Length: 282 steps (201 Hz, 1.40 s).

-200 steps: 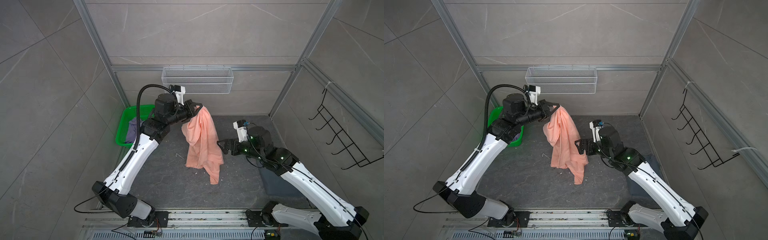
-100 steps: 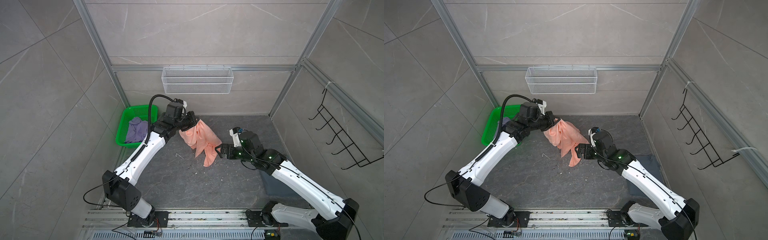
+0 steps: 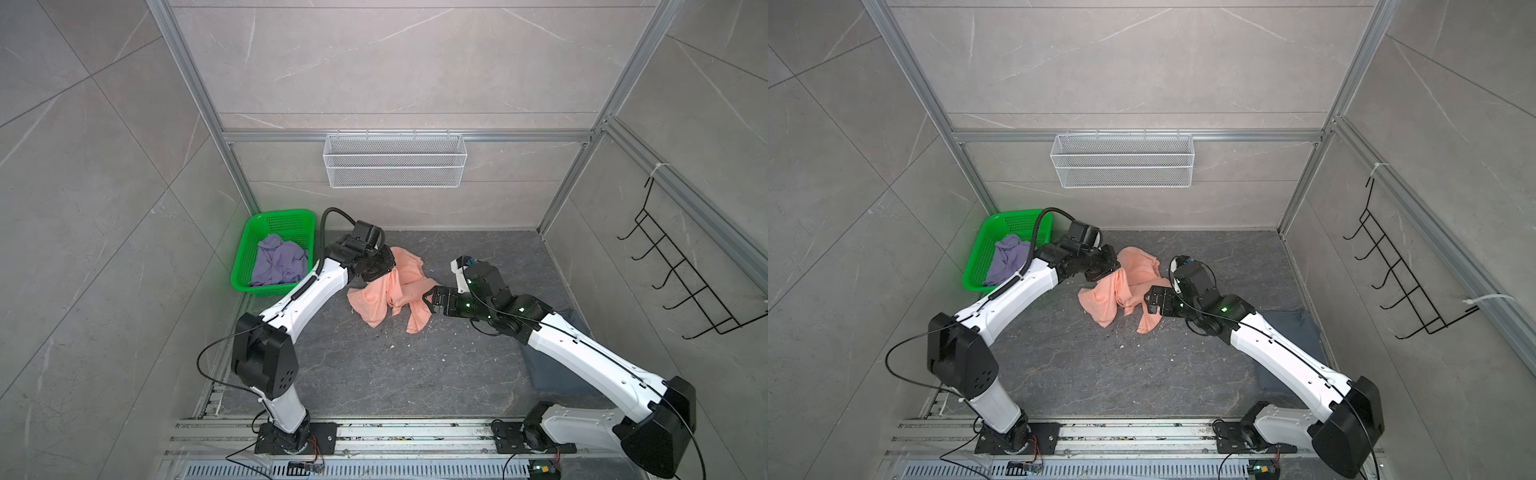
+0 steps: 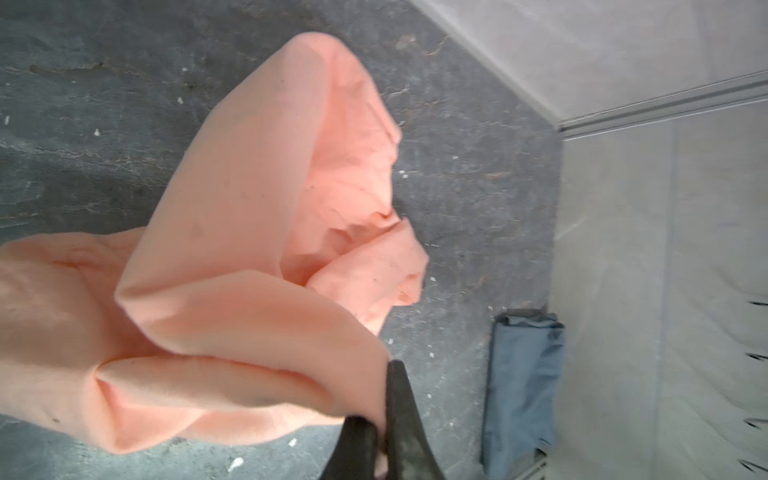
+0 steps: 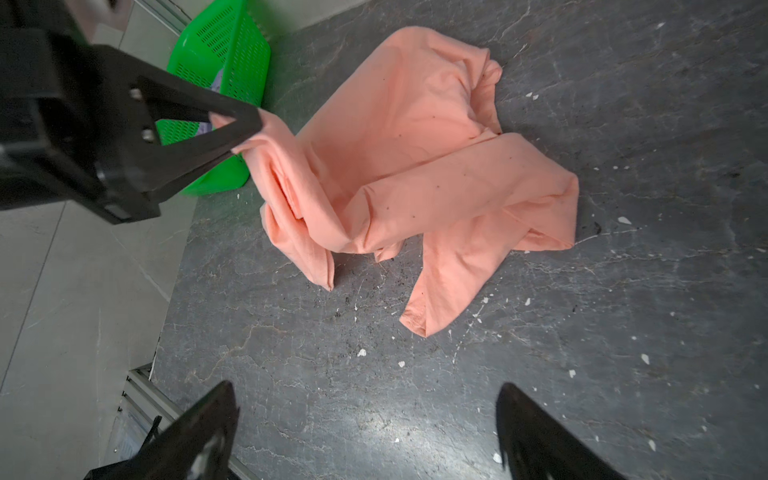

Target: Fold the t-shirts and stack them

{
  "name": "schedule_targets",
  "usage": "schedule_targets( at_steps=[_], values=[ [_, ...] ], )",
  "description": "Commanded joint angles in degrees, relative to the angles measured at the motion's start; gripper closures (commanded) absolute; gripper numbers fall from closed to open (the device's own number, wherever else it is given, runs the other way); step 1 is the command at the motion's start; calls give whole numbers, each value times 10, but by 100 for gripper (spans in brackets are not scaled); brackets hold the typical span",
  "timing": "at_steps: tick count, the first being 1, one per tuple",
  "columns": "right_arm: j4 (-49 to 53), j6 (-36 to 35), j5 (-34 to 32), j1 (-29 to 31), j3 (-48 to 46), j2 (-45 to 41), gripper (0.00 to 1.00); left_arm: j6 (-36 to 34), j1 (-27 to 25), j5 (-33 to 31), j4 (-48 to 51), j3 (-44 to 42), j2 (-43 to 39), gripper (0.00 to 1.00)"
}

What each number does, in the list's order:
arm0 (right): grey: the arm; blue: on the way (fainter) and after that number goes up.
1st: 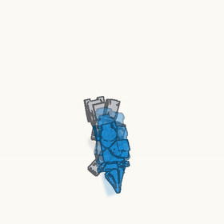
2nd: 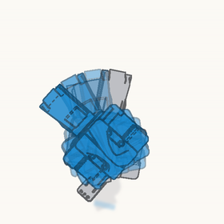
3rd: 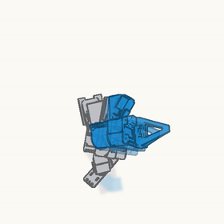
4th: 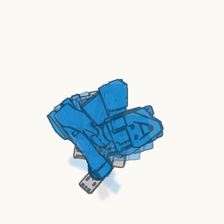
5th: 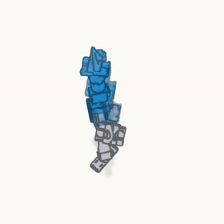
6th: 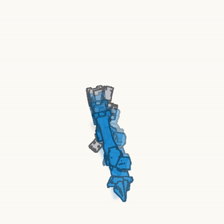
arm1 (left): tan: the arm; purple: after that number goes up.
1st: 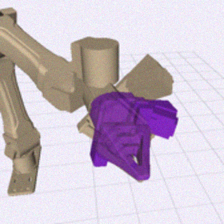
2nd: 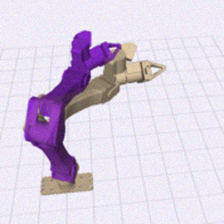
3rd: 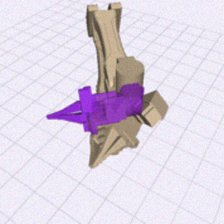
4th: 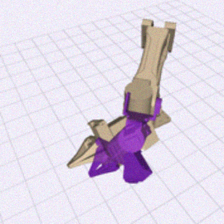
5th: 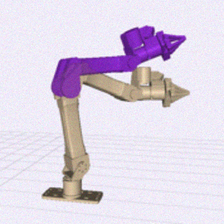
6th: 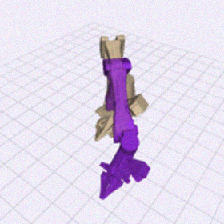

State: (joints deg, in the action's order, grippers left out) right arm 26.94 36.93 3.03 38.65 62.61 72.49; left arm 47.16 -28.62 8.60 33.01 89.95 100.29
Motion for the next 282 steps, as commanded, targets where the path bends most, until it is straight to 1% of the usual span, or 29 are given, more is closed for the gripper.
schedule_targets(
  at_steps=[1,16,43,54,70,88,104,114,119,130,152,180,210,226,246,282],
  values=[
    [-15,8,3,8,10,26,4,-27,33,-18,-5,35,35,100],
    [-17,5,11,15,14,49,5,-13,55,1,-36,28,52,100],
    [-17,-3,22,31,23,93,8,50,93,63,-132,-15,54,100],
    [-18,-11,23,39,28,115,9,69,101,78,-162,-32,51,100],
    [-15,-21,20,52,44,149,11,82,110,79,-168,-44,47,100],
    [-14,-29,0,69,70,190,14,86,118,80,-164,-54,47,100],
    [-14,-31,-28,83,99,229,17,85,124,85,-160,-60,47,86],
    [-17,-29,-38,88,117,253,19,82,128,89,-160,-65,45,73],
    [-19,-28,-41,90,123,262,20,81,129,89,-160,-66,44,64],
    [-26,-23,-47,93,140,286,22,73,132,87,-154,-68,41,54],
    [-36,-7,-49,95,163,330,27,52,141,80,-134,-69,28,37],
    [-43,5,-48,97,183,370,34,5,149,56,-88,-75,-7,27],
    [-42,20,-71,99,193,402,42,-50,153,37,-23,-95,-55,24],
    [-46,25,-88,102,197,415,46,-72,152,26,14,-119,-91,24],
    [-52,31,-109,104,206,430,48,-87,152,27,41,-175,-148,24],
    [-60,40,-124,104,231,463,53,-109,153,22,94,-280,-238,24]
  ],
)
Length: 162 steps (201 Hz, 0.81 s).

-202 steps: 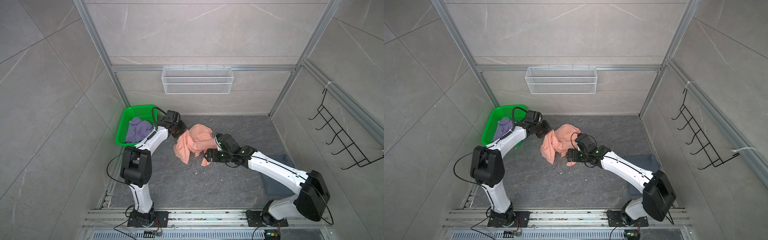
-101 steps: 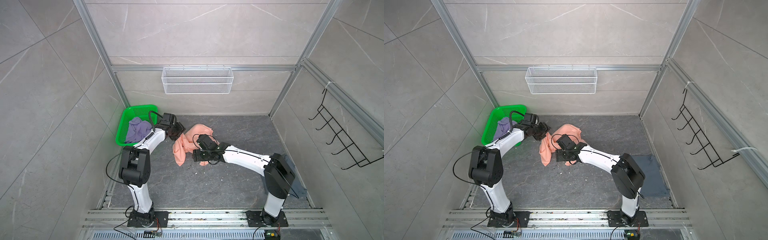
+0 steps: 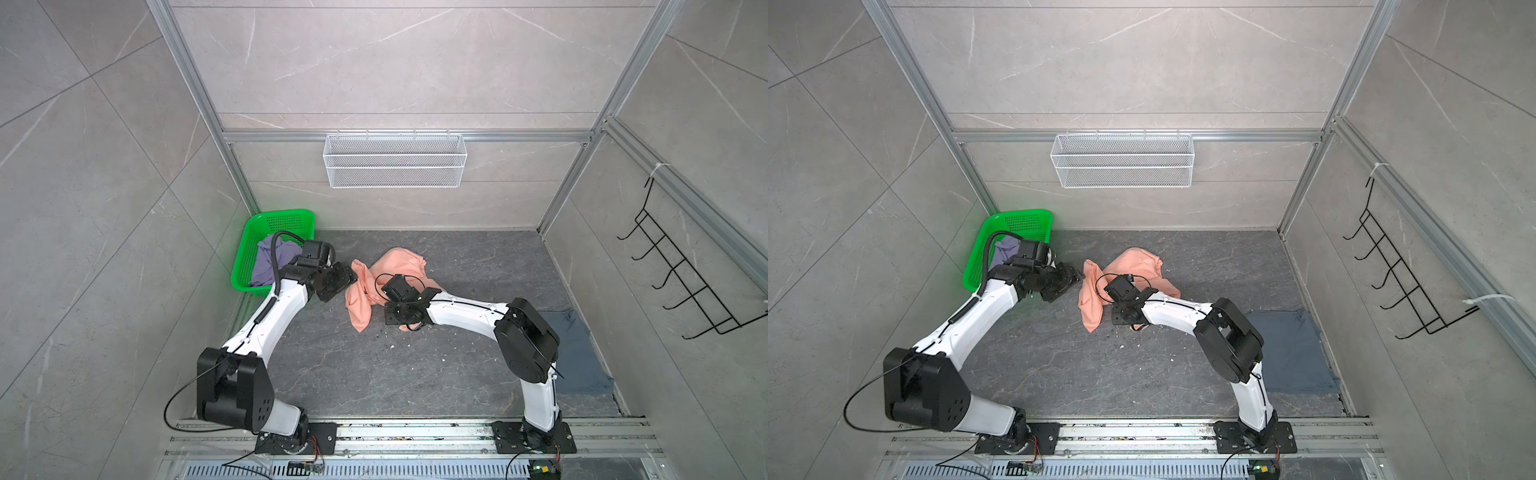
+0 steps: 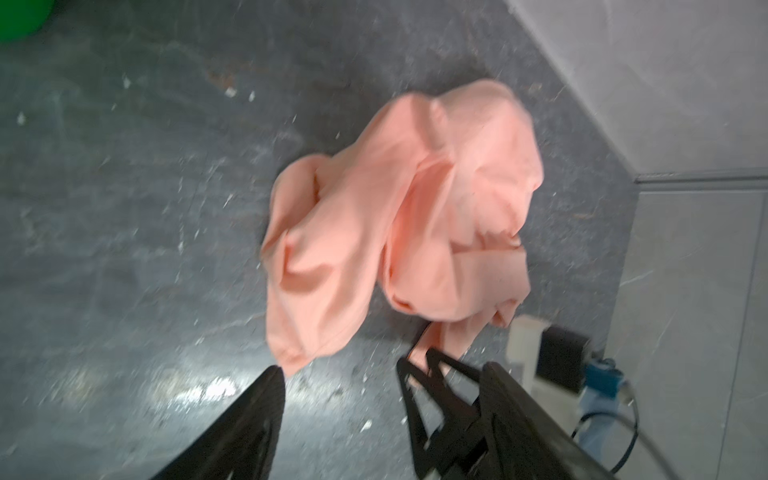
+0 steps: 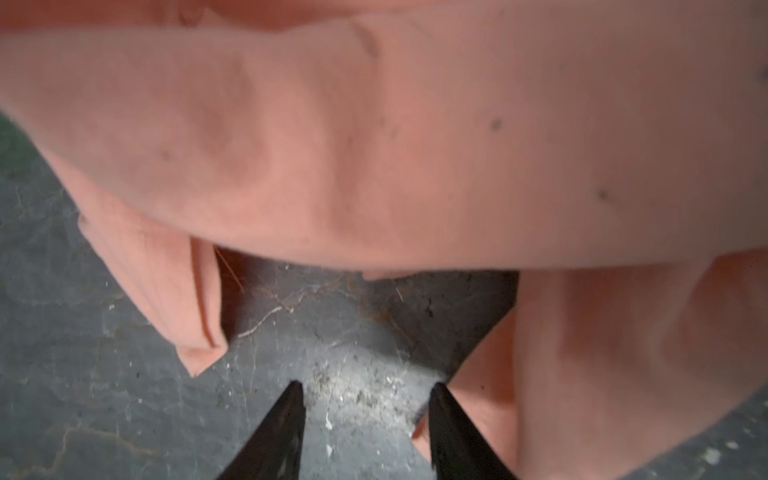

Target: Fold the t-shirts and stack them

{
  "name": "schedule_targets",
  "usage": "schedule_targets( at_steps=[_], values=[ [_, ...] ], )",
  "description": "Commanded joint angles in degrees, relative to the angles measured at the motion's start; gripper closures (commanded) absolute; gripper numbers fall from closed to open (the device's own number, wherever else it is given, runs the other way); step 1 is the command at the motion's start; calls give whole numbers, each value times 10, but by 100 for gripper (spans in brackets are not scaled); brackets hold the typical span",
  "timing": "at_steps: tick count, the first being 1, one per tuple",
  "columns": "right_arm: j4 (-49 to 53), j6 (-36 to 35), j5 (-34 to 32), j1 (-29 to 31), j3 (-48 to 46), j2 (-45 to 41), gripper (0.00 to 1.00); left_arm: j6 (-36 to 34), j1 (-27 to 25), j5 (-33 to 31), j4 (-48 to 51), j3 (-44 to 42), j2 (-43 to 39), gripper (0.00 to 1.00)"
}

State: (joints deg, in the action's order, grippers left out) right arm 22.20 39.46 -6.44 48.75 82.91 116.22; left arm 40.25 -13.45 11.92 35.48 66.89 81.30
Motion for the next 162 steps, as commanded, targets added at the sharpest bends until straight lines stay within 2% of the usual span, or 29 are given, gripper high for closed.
schedule_targets(
  at_steps=[1,19,38,87,113,146,162],
  values=[
    [-13,15,-30,3,28,26,53,-41,1,-12,70,-50,-49,24],
    [-16,22,-37,3,47,41,55,-44,1,-18,84,-98,-85,24],
    [10,35,-61,3,80,64,62,-36,0,-18,87,-137,-121,23],
    [33,50,-79,3,130,110,67,-20,1,-15,90,-186,-191,22],
    [80,68,-104,4,153,121,73,-38,1,-15,100,-199,-207,22],
    [40,54,-106,12,88,65,70,-61,1,-32,117,-200,-208,22],
    [34,56,-107,13,73,49,64,-61,1,-32,112,-204,-204,22]
  ],
)
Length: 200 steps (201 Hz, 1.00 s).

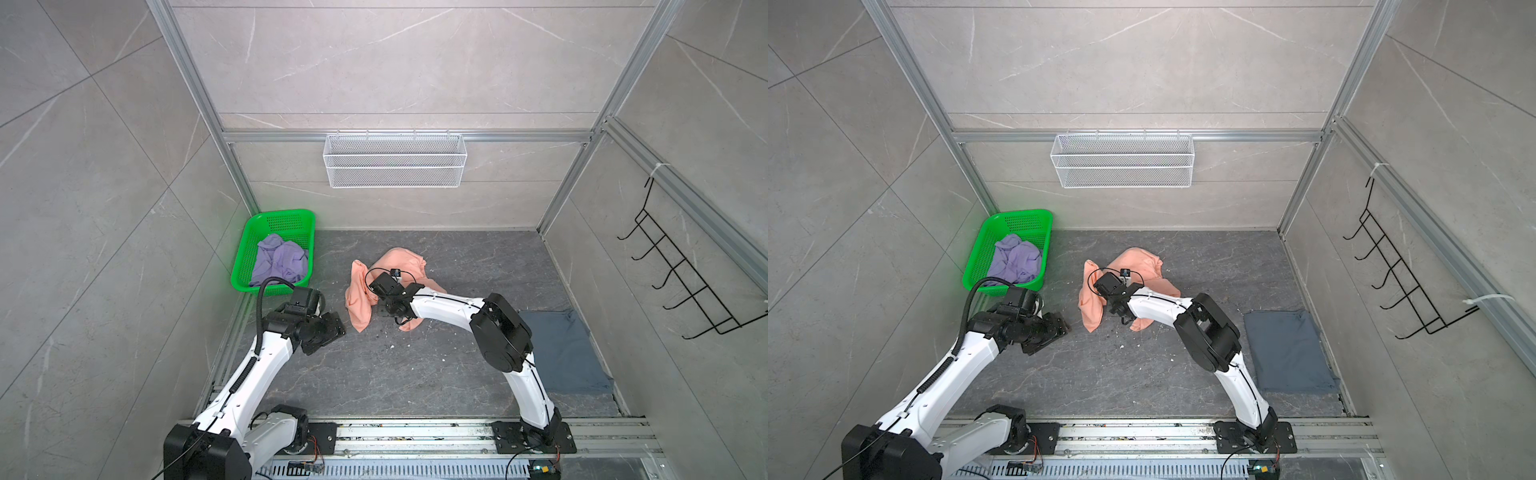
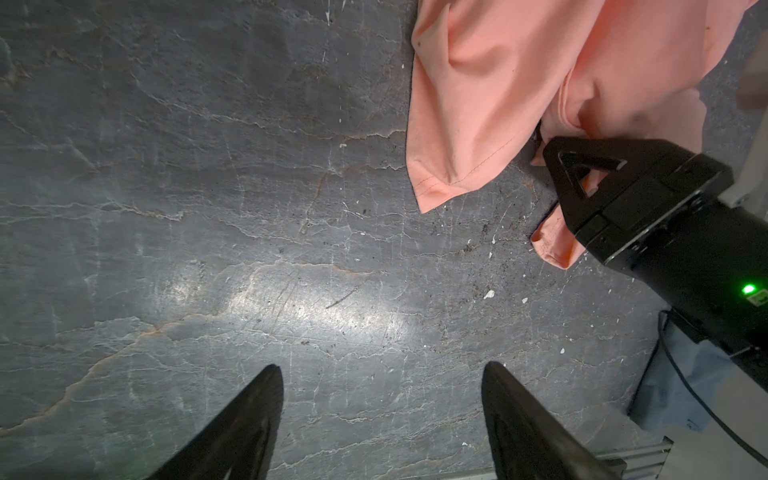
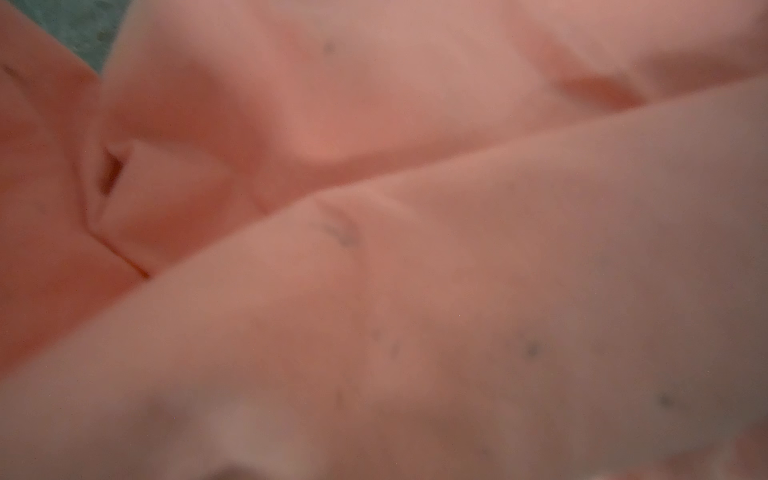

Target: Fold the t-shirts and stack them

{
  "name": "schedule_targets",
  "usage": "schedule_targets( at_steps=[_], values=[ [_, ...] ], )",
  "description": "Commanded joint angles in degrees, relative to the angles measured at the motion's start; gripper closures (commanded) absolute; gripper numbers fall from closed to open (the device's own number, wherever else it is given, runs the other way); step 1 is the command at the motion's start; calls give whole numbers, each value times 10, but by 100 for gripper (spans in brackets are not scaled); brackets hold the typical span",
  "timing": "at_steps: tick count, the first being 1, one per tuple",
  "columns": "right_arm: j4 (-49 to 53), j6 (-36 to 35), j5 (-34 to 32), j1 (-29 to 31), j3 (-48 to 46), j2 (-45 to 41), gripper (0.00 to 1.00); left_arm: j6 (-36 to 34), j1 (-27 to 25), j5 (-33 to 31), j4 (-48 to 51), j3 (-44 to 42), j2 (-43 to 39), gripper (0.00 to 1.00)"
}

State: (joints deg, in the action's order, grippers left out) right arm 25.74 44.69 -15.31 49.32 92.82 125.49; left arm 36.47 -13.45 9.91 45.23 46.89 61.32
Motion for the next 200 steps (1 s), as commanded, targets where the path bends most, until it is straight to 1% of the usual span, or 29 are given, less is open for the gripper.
schedule_targets(
  at_steps=[1,30,59,80,96,112,133,152,157,176,200],
  values=[
    [-2,5,-19,7,-26,-44,64,-23,1,-11,15,-4,-4,22],
    [8,7,-24,7,-10,-22,55,-21,1,-4,0,-4,3,22],
    [18,7,-29,7,29,20,54,-23,1,-4,-1,1,8,22],
    [61,16,-51,7,73,56,56,-32,0,-3,3,2,10,22],
    [69,17,-52,7,89,72,62,-40,1,-2,3,0,14,22],
    [82,19,-53,7,101,83,73,-54,1,-4,3,0,21,22],
    [95,19,-53,7,104,84,89,-68,0,-15,-3,1,37,22],
    [101,11,-51,7,91,71,98,-75,-2,-26,-13,8,63,21],
    [100,10,-51,6,83,65,100,-76,-4,-27,-17,10,71,21],
    [85,3,-50,7,41,33,100,-70,-8,-30,-39,18,107,21],
    [57,-8,-46,6,-22,-25,100,-45,-24,-34,-82,30,162,22]
  ],
)
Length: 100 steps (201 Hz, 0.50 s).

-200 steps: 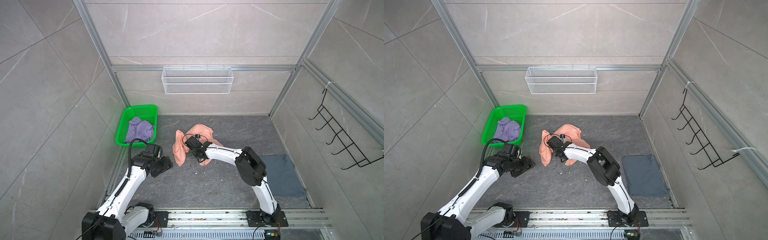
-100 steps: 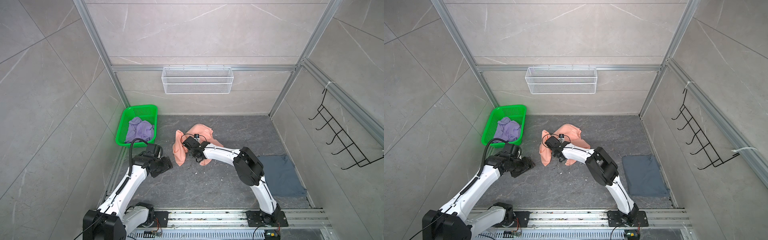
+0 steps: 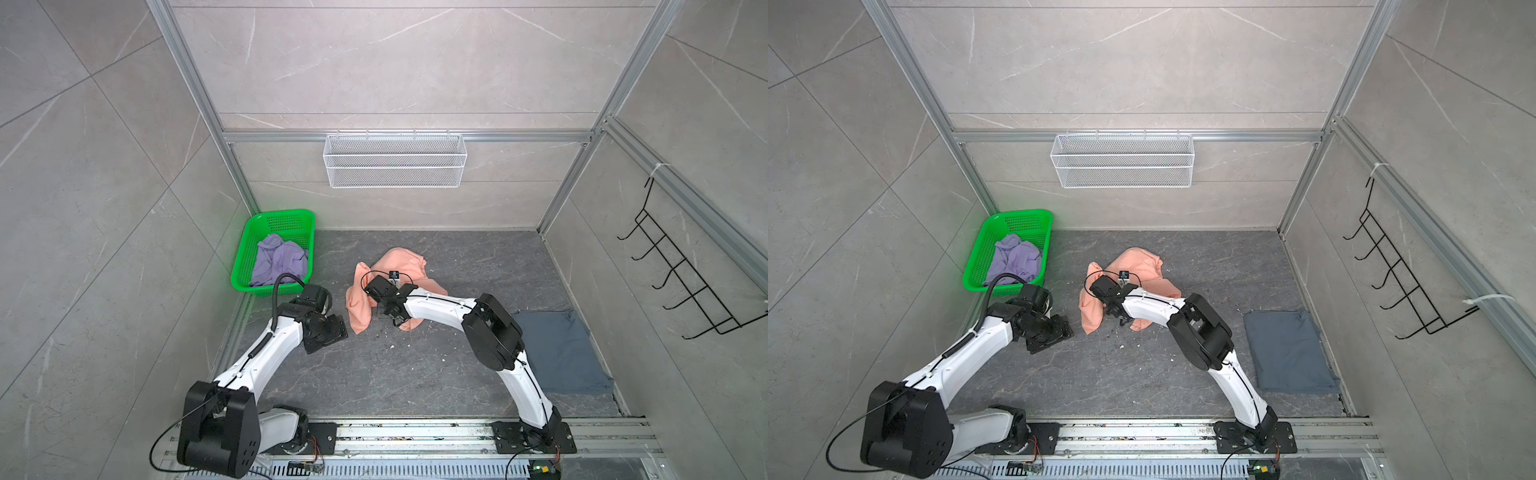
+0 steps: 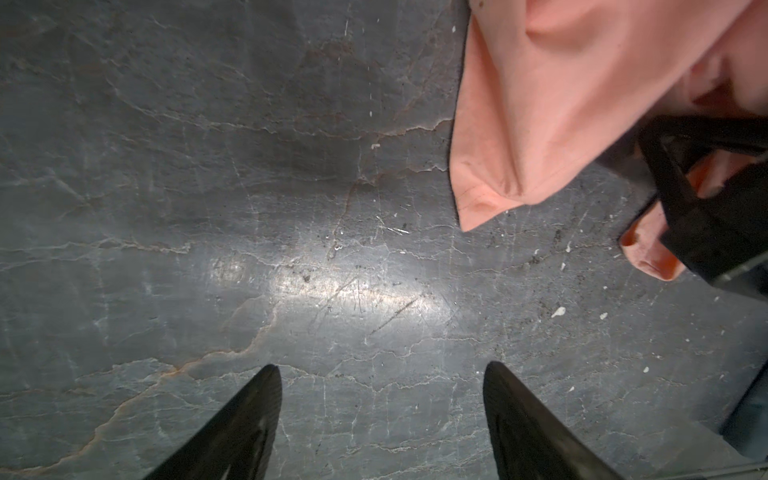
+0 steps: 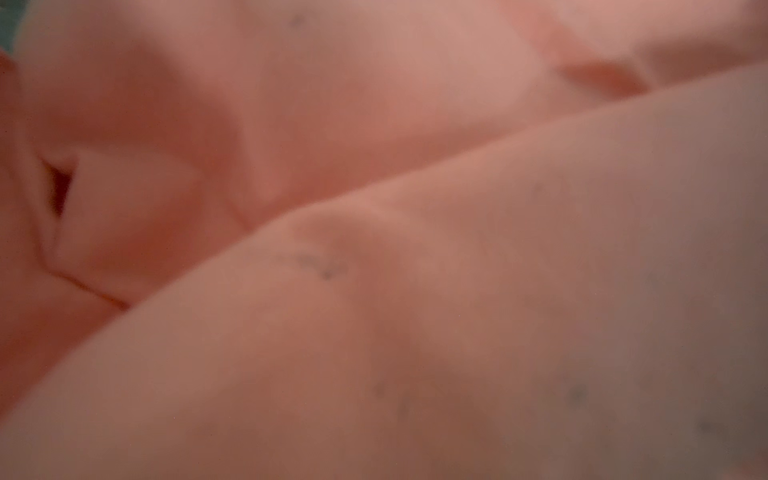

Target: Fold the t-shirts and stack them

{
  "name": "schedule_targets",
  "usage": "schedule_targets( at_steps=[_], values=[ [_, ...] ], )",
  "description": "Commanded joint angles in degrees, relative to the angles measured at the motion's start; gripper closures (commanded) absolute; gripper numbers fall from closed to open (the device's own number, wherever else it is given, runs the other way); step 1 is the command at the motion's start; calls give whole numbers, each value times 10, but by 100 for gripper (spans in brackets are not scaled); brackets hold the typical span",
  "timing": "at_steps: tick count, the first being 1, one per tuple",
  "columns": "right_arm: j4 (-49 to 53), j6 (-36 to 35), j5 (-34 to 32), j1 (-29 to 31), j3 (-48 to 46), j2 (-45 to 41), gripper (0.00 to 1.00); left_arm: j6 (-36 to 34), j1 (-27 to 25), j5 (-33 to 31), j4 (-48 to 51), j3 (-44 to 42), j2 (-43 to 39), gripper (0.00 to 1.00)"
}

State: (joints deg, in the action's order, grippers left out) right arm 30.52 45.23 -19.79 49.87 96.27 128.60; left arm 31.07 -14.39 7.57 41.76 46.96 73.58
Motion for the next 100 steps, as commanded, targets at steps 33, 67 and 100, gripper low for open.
schedule_targets(
  at_steps=[33,67,100],
  values=[
    [-30,-41,36,2,-132,-123,100,34,-56,-23,-87,58,119,24],
    [-33,-55,62,1,-171,-146,100,37,-113,-23,-92,74,166,30],
    [-33,-59,60,1,-188,-160,100,59,-158,-30,-87,45,139,29]
  ],
)
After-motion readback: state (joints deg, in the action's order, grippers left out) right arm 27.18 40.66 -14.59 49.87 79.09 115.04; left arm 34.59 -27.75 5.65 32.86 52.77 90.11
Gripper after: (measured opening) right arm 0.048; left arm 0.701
